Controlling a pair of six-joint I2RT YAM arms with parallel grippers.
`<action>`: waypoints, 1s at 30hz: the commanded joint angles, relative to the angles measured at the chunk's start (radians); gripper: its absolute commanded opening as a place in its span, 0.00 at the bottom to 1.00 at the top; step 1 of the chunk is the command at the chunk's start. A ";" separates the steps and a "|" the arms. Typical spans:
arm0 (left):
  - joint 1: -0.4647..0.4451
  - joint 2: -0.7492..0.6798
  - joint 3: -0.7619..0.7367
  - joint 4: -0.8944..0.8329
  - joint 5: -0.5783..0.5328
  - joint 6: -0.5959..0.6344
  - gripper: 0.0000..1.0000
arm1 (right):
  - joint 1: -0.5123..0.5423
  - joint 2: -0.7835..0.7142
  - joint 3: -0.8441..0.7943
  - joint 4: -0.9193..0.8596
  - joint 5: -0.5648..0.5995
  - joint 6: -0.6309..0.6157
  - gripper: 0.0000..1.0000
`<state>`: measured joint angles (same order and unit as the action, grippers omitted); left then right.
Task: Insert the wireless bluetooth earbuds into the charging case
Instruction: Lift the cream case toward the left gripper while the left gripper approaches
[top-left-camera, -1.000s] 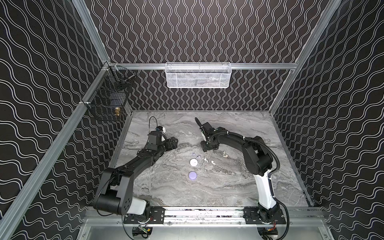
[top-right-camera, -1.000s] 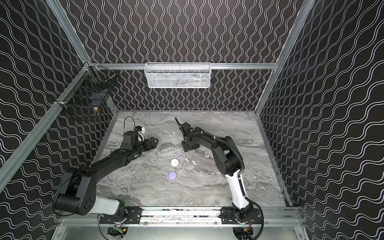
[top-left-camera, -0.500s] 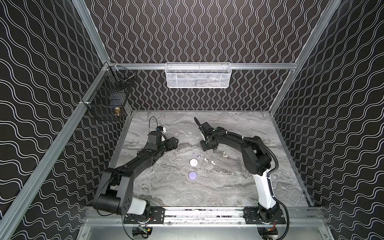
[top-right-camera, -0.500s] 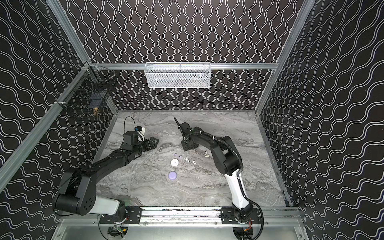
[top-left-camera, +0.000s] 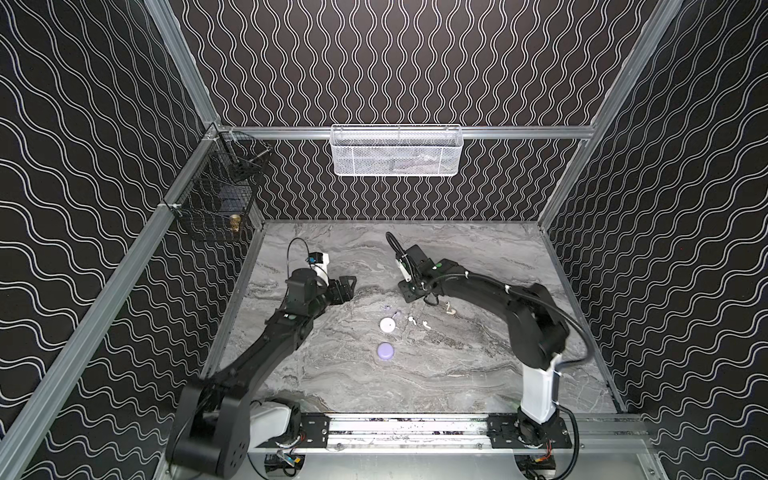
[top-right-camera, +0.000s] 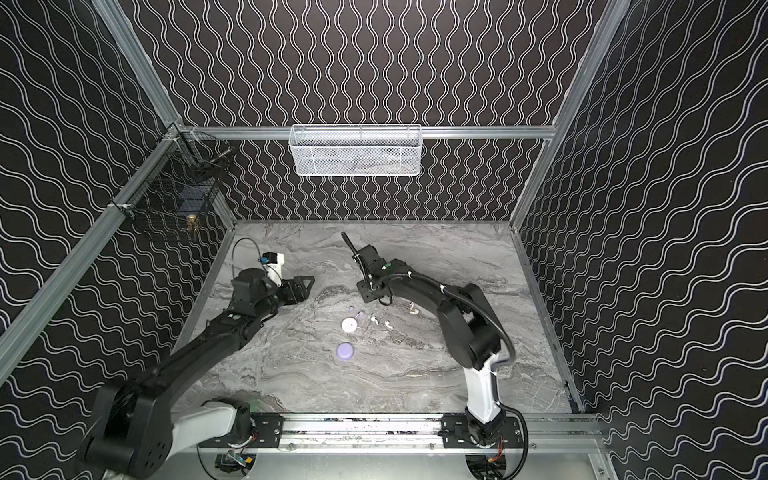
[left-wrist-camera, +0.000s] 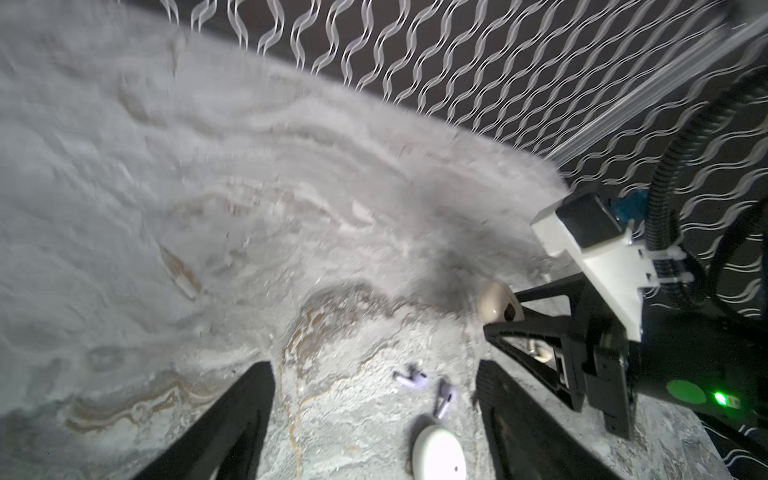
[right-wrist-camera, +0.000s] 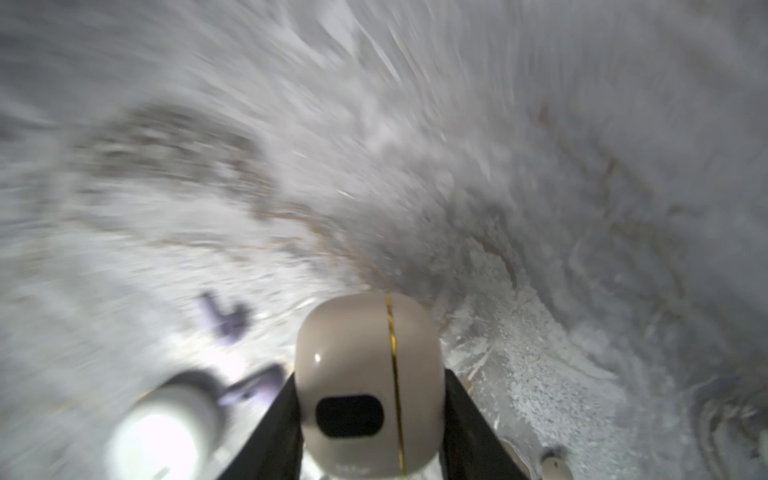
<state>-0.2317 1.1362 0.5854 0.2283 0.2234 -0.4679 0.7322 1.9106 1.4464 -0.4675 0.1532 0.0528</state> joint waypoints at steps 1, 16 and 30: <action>-0.007 -0.138 -0.064 0.103 -0.029 0.022 0.78 | 0.055 -0.153 -0.112 0.273 -0.001 -0.122 0.21; -0.045 -0.194 0.397 -0.470 0.399 0.025 0.78 | 0.290 -0.607 -0.563 0.894 0.119 -0.411 0.13; -0.137 -0.231 0.289 -0.402 0.508 0.050 0.63 | 0.328 -0.748 -0.727 1.022 0.194 -0.597 0.16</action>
<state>-0.3450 0.9035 0.8856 -0.2138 0.7143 -0.4454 1.0592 1.1648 0.7139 0.4988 0.3412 -0.4980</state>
